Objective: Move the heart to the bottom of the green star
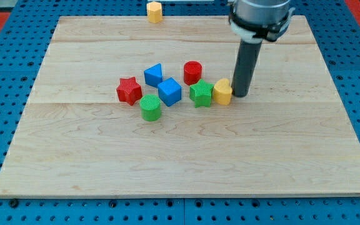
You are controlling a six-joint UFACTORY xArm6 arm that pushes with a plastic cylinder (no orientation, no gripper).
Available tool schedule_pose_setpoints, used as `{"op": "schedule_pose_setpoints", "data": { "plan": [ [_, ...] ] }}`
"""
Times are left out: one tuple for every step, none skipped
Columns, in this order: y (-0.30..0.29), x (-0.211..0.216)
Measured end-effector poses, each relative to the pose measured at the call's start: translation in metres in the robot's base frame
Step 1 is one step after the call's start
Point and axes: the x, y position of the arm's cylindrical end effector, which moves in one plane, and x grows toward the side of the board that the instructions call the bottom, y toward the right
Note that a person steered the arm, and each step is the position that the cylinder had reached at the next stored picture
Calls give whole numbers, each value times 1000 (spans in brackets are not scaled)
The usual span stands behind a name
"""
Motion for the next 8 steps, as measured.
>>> {"op": "schedule_pose_setpoints", "data": {
  "plan": [
    [29,-28],
    [-9,-26],
    [-13,-9],
    [-21,47],
    [-16,59],
    [43,58],
    [26,45],
    [-46,45]
  ]
}}
